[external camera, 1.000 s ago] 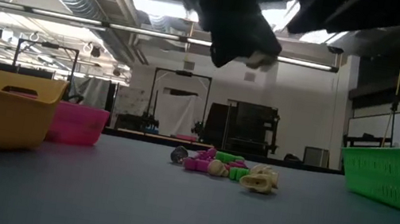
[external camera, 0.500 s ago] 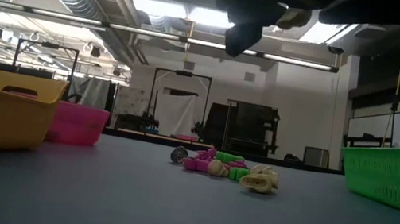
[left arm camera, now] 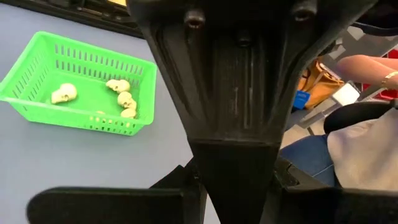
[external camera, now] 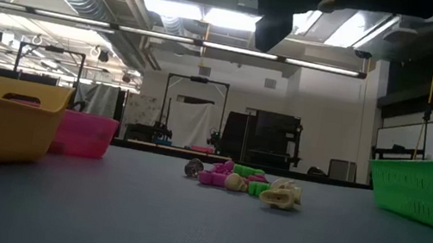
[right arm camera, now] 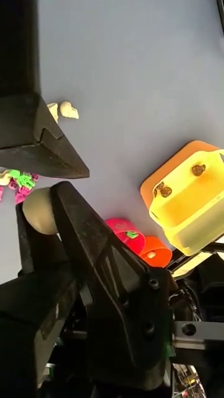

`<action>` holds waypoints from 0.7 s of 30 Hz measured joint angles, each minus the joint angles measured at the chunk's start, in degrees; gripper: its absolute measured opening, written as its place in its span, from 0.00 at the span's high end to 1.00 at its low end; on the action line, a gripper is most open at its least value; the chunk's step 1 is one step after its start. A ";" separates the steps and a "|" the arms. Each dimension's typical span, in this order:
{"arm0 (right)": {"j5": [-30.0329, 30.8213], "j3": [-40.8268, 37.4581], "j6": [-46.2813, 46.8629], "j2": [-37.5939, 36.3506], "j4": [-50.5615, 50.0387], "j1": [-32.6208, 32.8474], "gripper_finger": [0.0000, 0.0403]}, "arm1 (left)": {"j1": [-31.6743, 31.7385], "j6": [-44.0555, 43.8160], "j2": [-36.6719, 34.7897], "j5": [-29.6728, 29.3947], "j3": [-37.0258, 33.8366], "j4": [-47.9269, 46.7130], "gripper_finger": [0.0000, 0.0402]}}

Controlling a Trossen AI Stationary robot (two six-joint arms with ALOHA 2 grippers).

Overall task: Sort Halloween decoration
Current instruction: Put the white skull toy into the green bin

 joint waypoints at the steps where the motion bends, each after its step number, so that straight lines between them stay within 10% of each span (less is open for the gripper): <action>1: -0.01 0.00 -0.03 0.00 0.00 0.00 0.44 | 0.00 0.00 0.00 0.00 0.00 -0.02 0.83; 21: -0.08 0.00 -1.38 0.00 -0.48 0.07 0.71 | 0.02 -0.24 0.00 1.75 -0.09 0.46 0.83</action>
